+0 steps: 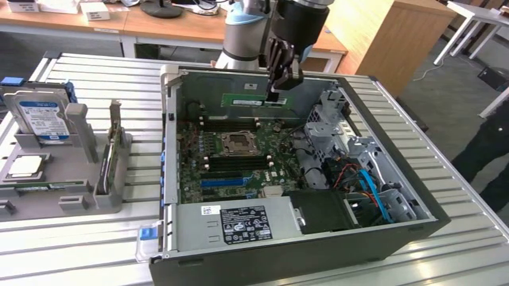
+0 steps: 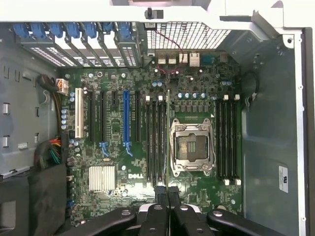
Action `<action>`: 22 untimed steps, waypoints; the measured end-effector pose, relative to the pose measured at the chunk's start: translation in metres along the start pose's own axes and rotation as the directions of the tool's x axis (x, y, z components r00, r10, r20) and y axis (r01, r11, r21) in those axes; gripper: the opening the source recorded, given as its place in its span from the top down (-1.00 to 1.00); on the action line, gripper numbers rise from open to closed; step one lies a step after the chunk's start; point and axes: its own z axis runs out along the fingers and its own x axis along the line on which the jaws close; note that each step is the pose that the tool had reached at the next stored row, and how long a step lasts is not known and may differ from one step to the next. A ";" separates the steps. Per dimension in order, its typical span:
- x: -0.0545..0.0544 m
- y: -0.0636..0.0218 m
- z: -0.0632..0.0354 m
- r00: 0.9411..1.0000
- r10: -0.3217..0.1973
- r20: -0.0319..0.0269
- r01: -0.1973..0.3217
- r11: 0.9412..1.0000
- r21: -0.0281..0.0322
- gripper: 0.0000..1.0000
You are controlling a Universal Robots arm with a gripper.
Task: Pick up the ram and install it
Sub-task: 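Pick up the ram and move it above insertion slot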
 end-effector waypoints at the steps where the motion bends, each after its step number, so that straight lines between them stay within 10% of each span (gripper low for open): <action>1: 0.000 -0.0001 0.0014 1.000 0.000 0.000 0.000 1.000 0.000 0.76; 22: -0.007 -0.0002 0.0097 1.000 0.000 0.000 0.000 1.000 0.000 0.76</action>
